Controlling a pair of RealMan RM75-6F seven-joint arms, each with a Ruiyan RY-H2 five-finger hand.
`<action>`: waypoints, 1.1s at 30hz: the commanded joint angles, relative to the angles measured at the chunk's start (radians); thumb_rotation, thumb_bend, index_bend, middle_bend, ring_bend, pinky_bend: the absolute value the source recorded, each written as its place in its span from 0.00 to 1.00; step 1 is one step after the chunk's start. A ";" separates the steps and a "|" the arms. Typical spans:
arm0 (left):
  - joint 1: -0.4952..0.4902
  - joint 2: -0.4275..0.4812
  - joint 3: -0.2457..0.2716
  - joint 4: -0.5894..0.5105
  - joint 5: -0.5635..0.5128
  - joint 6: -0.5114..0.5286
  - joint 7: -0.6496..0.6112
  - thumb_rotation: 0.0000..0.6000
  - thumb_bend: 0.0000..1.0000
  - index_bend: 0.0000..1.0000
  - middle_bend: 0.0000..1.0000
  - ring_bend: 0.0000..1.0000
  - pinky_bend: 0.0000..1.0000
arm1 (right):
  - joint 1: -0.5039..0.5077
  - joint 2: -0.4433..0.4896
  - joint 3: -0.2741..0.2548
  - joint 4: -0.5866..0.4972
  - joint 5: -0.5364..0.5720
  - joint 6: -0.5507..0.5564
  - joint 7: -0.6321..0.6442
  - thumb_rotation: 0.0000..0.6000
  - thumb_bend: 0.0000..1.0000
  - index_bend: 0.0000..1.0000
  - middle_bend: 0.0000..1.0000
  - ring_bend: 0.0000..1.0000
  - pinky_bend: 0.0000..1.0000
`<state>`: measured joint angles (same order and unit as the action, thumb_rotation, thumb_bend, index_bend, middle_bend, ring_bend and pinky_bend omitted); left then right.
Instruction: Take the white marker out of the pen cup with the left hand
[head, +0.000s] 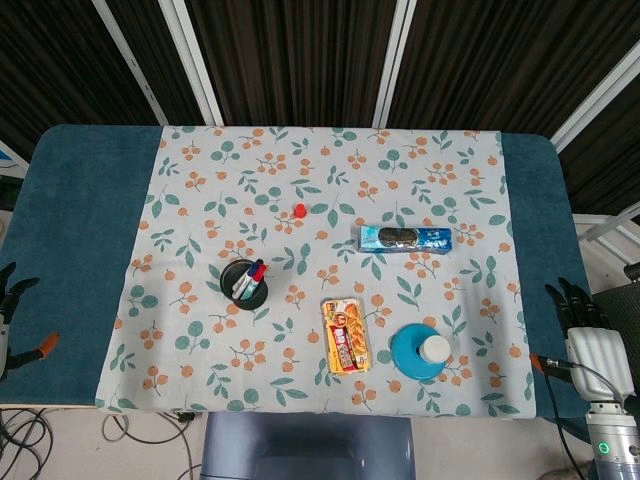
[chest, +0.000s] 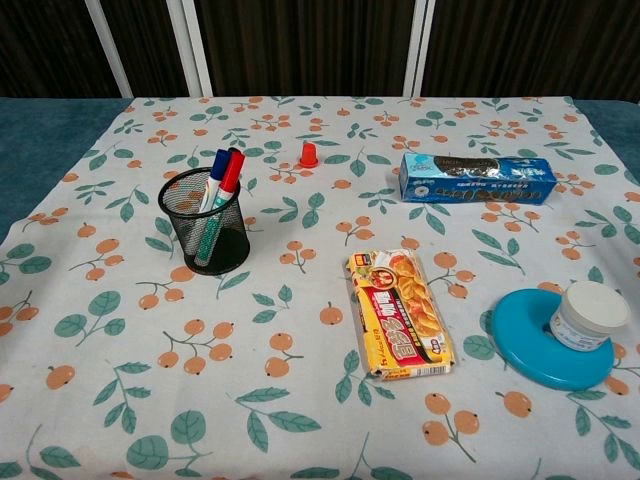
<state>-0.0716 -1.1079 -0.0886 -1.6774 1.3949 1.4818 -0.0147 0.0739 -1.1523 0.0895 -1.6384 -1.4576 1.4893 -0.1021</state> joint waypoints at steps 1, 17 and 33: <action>0.000 0.000 0.000 0.000 0.000 0.000 0.000 1.00 0.17 0.18 0.00 0.00 0.00 | 0.000 0.000 0.000 0.000 0.000 0.000 0.000 1.00 0.10 0.10 0.01 0.06 0.17; 0.002 0.002 -0.001 0.001 0.003 0.003 -0.012 1.00 0.17 0.18 0.00 0.00 0.00 | 0.000 -0.001 0.000 0.000 0.000 0.000 -0.001 1.00 0.10 0.10 0.01 0.06 0.17; -0.013 0.019 0.004 0.011 0.020 -0.033 -0.093 1.00 0.17 0.18 0.00 0.00 0.00 | -0.001 -0.003 0.001 0.001 0.003 0.002 -0.006 1.00 0.10 0.10 0.01 0.06 0.17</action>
<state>-0.0819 -1.0978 -0.0885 -1.6646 1.4051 1.4557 -0.0879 0.0730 -1.1547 0.0903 -1.6377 -1.4550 1.4914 -0.1073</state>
